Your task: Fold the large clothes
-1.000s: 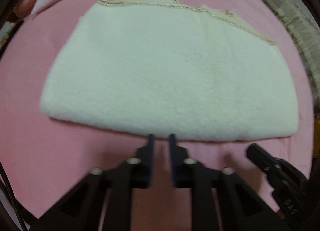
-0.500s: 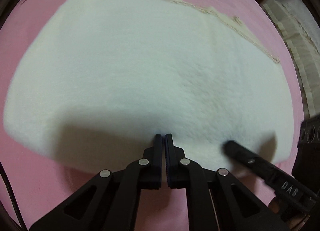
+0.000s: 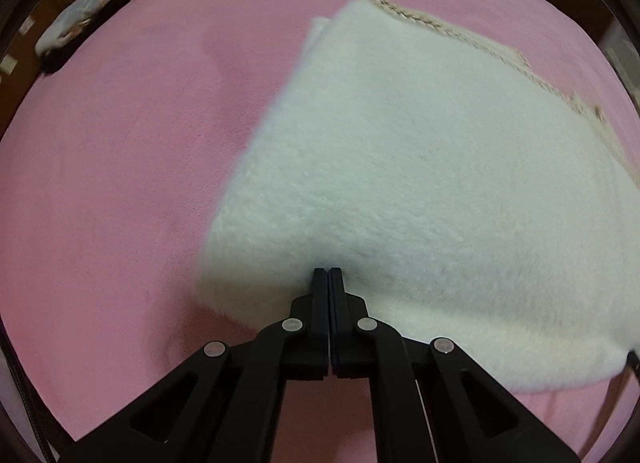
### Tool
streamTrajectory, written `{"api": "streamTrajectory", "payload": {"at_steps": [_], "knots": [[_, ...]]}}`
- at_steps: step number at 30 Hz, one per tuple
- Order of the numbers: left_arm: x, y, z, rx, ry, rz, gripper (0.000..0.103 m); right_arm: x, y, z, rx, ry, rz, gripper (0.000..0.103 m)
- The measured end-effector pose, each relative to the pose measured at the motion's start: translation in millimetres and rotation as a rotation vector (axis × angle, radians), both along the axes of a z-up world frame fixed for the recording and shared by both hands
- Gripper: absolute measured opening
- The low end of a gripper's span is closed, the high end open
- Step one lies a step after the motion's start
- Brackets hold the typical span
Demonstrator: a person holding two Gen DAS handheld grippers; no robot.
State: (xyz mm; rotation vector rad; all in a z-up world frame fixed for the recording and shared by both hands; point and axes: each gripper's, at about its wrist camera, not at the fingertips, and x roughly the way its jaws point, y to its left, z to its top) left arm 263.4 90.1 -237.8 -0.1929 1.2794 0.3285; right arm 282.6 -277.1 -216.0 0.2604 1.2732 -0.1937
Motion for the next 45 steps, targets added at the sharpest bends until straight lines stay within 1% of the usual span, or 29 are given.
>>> {"api": "streamTrajectory", "payload": {"at_steps": [1, 2, 3, 5, 6, 7, 9, 10, 12, 14, 15, 16, 18, 20, 22, 23, 25, 28, 30, 31, 33, 35, 38, 39, 40, 41, 43, 44, 45], "knots": [[-2, -7, 5, 0.018, -0.002, 0.002, 0.002, 1, 10, 3, -0.031, -0.003, 0.015, 0.0], [-5, -12, 12, 0.02, -0.009, -0.01, 0.005, 0, 20, 7, -0.013, -0.027, 0.031, 0.0], [-8, -25, 17, -0.014, -0.022, -0.046, 0.006, -1, 31, 12, 0.042, -0.063, 0.045, 0.0], [-13, -49, 23, -0.122, -0.029, -0.126, 0.009, -2, 55, 19, 0.201, -0.123, 0.065, 0.0], [-15, -67, 24, -0.189, -0.026, -0.183, 0.009, -1, 71, 17, 0.308, -0.128, 0.07, 0.0], [-13, -76, 24, -0.226, -0.024, -0.218, 0.009, 0, 87, 11, 0.408, -0.118, 0.072, 0.0], [-11, -101, 21, -0.282, -0.019, -0.28, 0.009, 6, 119, -3, 0.546, -0.095, 0.076, 0.0], [-8, -107, 19, -0.296, -0.017, -0.295, 0.009, 11, 132, -8, 0.572, -0.084, 0.082, 0.0], [2, -118, 13, -0.325, -0.01, -0.314, 0.009, 22, 152, -14, 0.579, -0.09, 0.087, 0.0], [18, -121, 7, -0.33, -0.016, -0.307, 0.009, 36, 157, -20, 0.595, -0.116, 0.058, 0.0], [36, -123, 3, -0.336, -0.021, -0.302, 0.009, 41, 157, -23, 0.609, -0.11, 0.044, 0.0], [44, -123, 2, -0.349, -0.029, -0.292, 0.009, 51, 157, -28, 0.624, -0.095, 0.031, 0.0], [61, -115, 1, -0.382, -0.061, -0.271, 0.009, 61, 148, -32, 0.651, -0.11, 0.033, 0.0], [91, -117, 4, -0.4, -0.094, -0.252, 0.009, 77, 143, -29, 0.651, -0.14, 0.056, 0.0], [112, -114, 3, -0.383, -0.11, -0.245, 0.009, 93, 146, -28, 0.619, -0.156, 0.089, 0.0], [126, -113, 0, -0.369, -0.112, -0.24, 0.009, 106, 150, -30, 0.601, -0.142, 0.109, 0.0], [157, -115, -10, -0.372, -0.115, -0.217, 0.009, 119, 154, -33, 0.588, -0.128, 0.133, 0.0], [179, -113, -15, -0.394, -0.141, -0.196, 0.009, 126, 151, -29, 0.602, -0.189, 0.175, 0.0], [193, -111, -17, -0.386, -0.149, -0.2, 0.009, 139, 146, -25, 0.597, -0.232, 0.15, 0.0], [191, -101, -17, -0.378, -0.149, -0.201, 0.009, 149, 144, -27, 0.591, -0.225, 0.132, 0.0], [204, -110, -19, -0.355, -0.142, -0.209, 0.009, 171, 142, -34, 0.592, -0.21, 0.114, 0.0], [211, -110, -22, -0.33, -0.14, -0.224, 0.008, 185, 145, -34, 0.563, -0.22, 0.131, 0.0], [216, -111, -25, -0.312, -0.145, -0.226, 0.008, 199, 150, -32, 0.479, -0.241, 0.194, 0.0], [215, -111, -26, -0.31, -0.147, -0.229, 0.007, 204, 147, -33, 0.466, -0.244, 0.201, 0.0], [214, -111, -27, -0.3, -0.149, -0.228, 0.002, 206, 143, -35, 0.46, -0.244, 0.197, 0.0], [213, -107, -27, -0.299, -0.153, -0.226, 0.001, 209, 136, -36, 0.418, -0.238, 0.172, 0.0], [211, -88, -26, -0.352, -0.167, -0.194, 0.001, 210, 120, -36, 0.365, -0.246, 0.149, 0.0], [209, -77, -24, -0.355, -0.175, -0.172, 0.001, 210, 111, -34, 0.34, -0.25, 0.152, 0.0], [208, -65, -20, -0.321, -0.19, -0.146, 0.001, 209, 102, -32, 0.32, -0.25, 0.154, 0.0]]}}
